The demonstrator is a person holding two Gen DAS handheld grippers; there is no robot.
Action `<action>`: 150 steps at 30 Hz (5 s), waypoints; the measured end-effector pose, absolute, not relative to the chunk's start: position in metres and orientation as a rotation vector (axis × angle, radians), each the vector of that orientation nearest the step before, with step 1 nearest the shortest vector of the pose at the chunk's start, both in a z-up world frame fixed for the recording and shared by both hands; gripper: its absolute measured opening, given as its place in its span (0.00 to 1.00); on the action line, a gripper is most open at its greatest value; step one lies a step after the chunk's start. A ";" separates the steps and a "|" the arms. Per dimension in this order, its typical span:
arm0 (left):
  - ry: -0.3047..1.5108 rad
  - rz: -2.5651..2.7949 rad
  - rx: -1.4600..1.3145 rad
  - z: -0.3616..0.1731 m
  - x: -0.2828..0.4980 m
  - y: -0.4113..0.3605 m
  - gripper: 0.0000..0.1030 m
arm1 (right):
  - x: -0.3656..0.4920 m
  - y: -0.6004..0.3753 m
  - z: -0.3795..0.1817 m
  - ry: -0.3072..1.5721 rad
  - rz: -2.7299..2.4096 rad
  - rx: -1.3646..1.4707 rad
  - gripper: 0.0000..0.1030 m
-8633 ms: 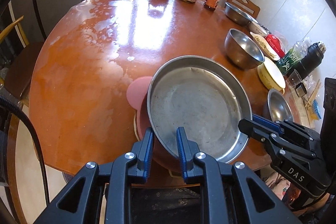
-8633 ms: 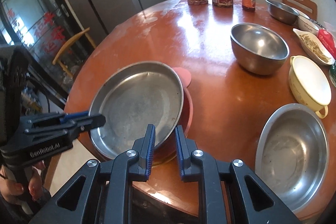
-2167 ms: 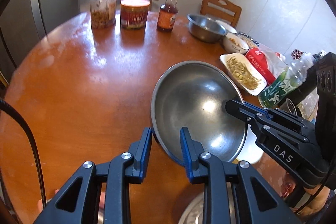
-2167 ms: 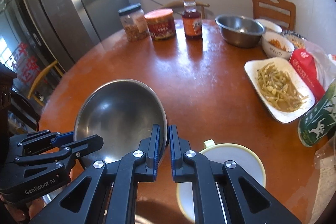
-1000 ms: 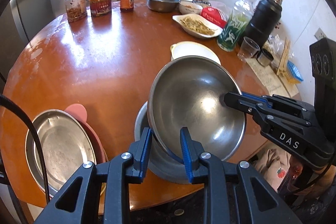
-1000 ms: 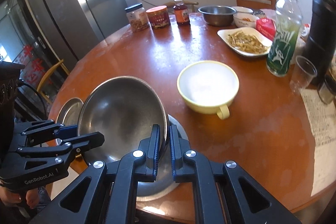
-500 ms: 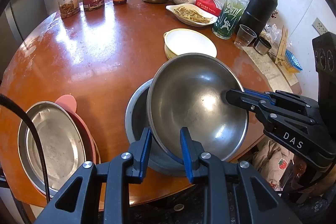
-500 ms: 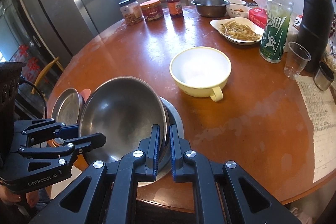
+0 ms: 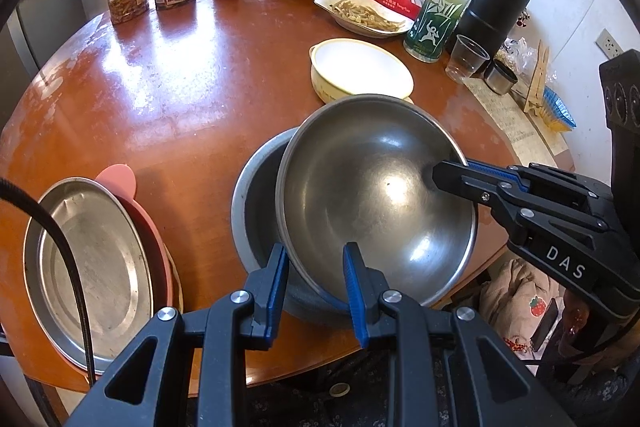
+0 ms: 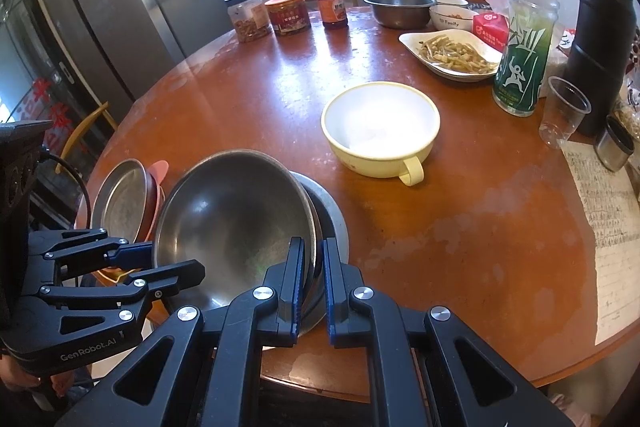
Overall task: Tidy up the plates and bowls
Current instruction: 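Carry the deep steel bowl over the wide steel bowl with the left tool, then lower the deep bowl into the wide bowl and open the left tool, then move the left tool to the yellow enamel bowl with a handle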
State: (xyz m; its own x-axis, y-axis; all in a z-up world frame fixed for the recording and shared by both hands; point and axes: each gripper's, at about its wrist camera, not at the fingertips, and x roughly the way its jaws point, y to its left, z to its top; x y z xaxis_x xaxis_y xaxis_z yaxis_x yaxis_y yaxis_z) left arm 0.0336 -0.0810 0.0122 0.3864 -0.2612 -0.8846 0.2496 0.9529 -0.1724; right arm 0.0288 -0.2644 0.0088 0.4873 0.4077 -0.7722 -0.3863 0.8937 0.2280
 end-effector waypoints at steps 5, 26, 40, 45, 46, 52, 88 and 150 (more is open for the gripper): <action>1.136 -0.326 -0.017 0.011 0.034 -0.081 0.27 | 0.028 -0.263 0.006 0.956 0.484 0.023 0.09; 1.184 -0.333 -0.012 0.002 0.042 -0.082 0.27 | 0.031 -0.257 0.000 0.987 0.480 -0.003 0.10; 1.202 -0.344 -0.025 -0.004 0.047 -0.085 0.28 | 0.036 -0.259 -0.005 0.999 0.454 0.005 0.10; 1.201 -0.348 -0.038 -0.004 0.048 -0.082 0.28 | 0.035 -0.259 -0.006 0.998 0.452 0.008 0.10; 1.201 -0.349 -0.041 -0.004 0.048 -0.082 0.28 | 0.035 -0.259 -0.006 0.998 0.451 0.008 0.10; 1.201 -0.358 -0.050 -0.003 0.047 -0.080 0.28 | 0.037 -0.257 -0.007 0.997 0.448 0.005 0.11; 1.147 -0.357 -0.031 0.015 0.034 -0.073 0.45 | 0.038 -0.255 -0.007 0.998 0.449 0.028 0.16; 1.134 -0.235 -0.091 0.018 0.203 -0.106 0.61 | 0.114 -0.326 -0.007 0.945 0.338 0.278 0.52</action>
